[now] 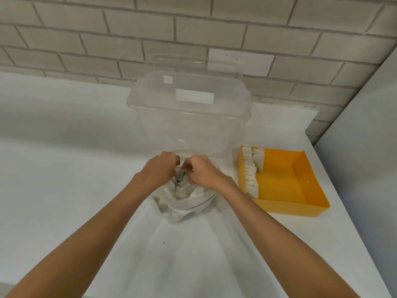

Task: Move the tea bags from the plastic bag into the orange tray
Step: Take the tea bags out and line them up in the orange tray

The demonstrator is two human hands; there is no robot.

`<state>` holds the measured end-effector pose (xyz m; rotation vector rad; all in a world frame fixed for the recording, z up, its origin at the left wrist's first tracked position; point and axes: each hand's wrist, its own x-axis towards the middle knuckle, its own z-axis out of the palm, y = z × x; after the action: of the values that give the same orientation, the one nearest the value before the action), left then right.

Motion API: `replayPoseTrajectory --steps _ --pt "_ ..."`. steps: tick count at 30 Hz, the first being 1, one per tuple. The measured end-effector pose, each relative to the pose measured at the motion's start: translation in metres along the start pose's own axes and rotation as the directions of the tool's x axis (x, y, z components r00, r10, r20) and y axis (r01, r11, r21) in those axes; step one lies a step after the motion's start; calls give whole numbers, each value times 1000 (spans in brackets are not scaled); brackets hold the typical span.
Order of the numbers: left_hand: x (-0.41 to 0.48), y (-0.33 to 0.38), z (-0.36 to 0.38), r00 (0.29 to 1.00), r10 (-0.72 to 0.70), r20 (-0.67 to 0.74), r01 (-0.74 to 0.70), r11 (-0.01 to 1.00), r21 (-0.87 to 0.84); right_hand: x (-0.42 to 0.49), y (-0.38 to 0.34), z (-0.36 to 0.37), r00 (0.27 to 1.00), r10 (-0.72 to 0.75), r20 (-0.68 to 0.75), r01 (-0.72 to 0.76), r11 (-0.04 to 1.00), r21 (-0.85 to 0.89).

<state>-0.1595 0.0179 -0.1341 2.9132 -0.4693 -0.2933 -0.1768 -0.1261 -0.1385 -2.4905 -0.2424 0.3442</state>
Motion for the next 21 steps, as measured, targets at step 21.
replayPoseTrajectory --steps 21 --pt "-19 2 -39 992 -27 -124 -77 643 -762 -29 6 -19 985 165 -49 -74 666 742"
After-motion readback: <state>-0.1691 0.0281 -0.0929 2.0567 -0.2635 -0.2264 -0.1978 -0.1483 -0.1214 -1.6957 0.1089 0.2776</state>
